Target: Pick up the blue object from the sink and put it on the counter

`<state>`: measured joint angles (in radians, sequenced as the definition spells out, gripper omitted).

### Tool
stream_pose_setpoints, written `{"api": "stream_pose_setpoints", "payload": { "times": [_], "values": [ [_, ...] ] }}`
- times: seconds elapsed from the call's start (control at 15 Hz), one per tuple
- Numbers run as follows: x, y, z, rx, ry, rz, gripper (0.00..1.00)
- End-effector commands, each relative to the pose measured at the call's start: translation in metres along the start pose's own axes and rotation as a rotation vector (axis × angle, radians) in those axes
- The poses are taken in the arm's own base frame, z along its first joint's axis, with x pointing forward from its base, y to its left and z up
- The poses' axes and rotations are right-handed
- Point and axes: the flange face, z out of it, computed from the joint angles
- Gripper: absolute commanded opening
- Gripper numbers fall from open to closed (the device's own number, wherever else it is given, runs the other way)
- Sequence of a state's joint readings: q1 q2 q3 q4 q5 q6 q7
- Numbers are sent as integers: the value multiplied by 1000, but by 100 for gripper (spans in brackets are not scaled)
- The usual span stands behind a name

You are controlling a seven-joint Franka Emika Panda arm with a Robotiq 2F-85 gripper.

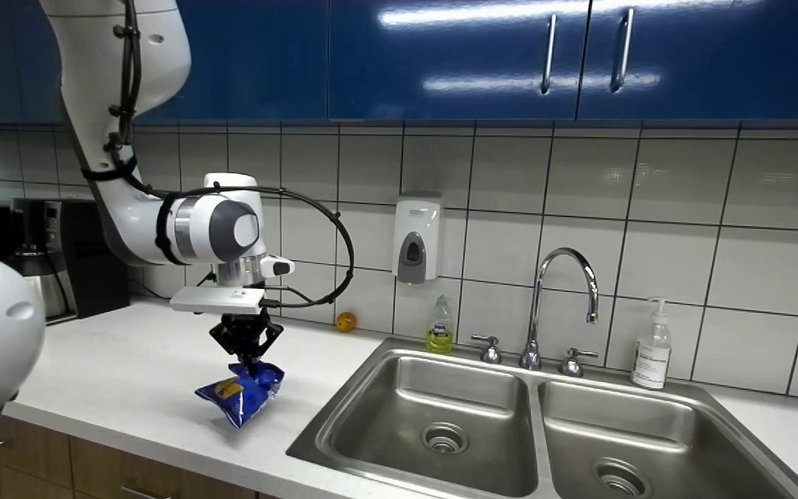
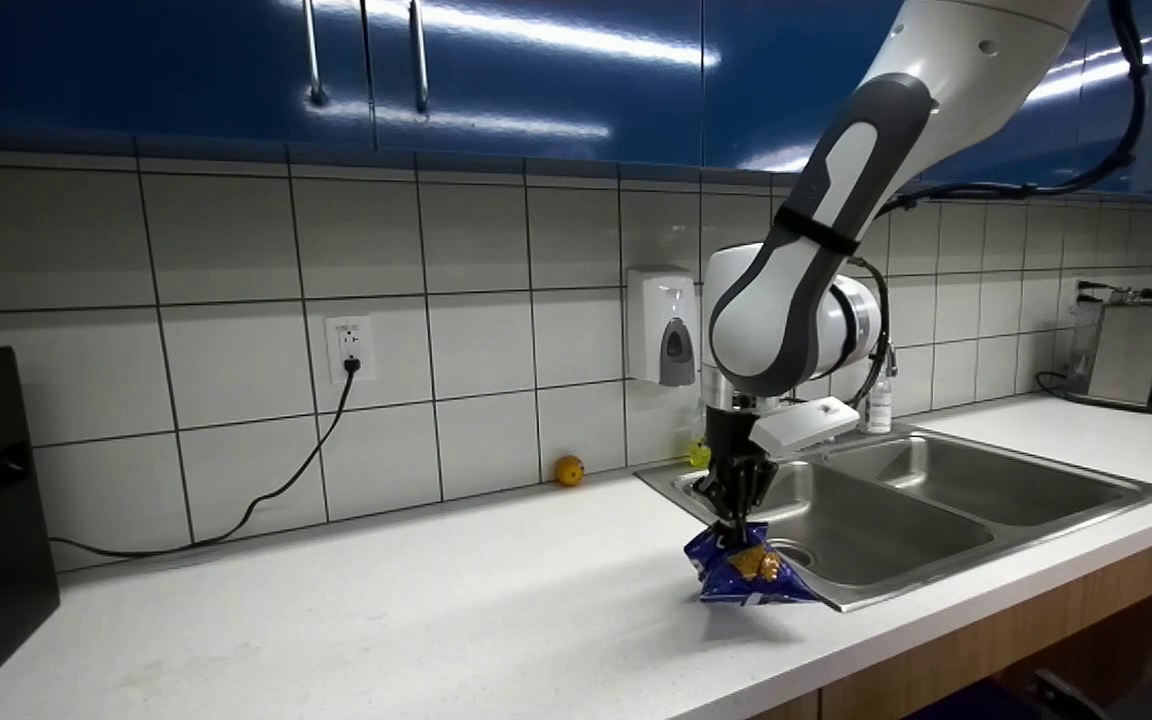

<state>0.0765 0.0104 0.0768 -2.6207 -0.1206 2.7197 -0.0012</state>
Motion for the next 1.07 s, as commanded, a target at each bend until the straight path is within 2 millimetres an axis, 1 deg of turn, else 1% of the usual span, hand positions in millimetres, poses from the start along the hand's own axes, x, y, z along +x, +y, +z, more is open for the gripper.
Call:
{"api": "stream_pose_setpoints", "payload": {
  "times": [0.0,1.0],
  "values": [
    [11,-5,5,-14,8,14,0],
    [26,-6,39,-25,-20,51,0]
  ]
}}
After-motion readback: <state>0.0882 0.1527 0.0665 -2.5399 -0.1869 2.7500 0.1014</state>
